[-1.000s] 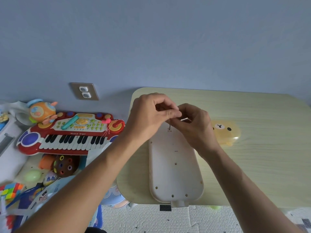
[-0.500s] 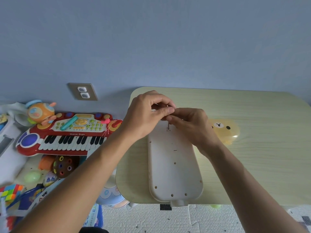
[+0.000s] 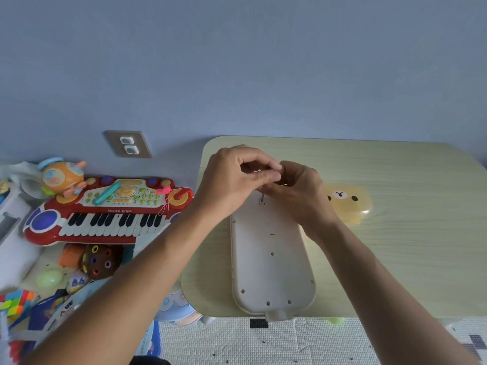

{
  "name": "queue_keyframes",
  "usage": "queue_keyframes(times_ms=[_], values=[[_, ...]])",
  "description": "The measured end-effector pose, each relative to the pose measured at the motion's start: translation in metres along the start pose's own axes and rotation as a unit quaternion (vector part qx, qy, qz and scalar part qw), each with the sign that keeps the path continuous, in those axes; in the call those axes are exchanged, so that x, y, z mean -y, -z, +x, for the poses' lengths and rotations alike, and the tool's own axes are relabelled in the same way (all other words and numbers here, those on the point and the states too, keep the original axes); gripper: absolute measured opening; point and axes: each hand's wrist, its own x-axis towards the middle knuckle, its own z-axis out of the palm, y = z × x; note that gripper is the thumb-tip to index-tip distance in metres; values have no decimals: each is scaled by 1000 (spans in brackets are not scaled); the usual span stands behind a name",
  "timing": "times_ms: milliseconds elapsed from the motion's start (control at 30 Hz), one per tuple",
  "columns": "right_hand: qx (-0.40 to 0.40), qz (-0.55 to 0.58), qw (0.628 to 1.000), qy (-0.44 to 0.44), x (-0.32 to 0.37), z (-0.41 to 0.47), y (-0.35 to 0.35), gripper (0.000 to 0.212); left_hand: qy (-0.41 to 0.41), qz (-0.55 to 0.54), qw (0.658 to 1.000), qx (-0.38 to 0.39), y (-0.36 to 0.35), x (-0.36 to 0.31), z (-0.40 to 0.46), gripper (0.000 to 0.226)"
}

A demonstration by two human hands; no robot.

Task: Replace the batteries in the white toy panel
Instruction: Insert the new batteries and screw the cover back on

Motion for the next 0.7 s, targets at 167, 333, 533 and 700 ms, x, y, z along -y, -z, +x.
queue_keyframes(times_ms=[167, 333, 533, 700], values=[[43, 10, 999, -23, 8, -5, 6, 14, 3, -4, 1000, 27, 1, 0, -1, 18], [9, -9, 1000, -20, 9, -4, -1, 7, -12, 30, 999, -5, -2, -2, -6, 13], [37, 24, 999, -31, 11, -8, 6, 14, -26, 13, 1000, 3, -3, 2, -8, 21], [-38, 11, 999, -14, 17, -13, 13, 15, -44, 67, 997, 19, -12, -1, -6, 37]])
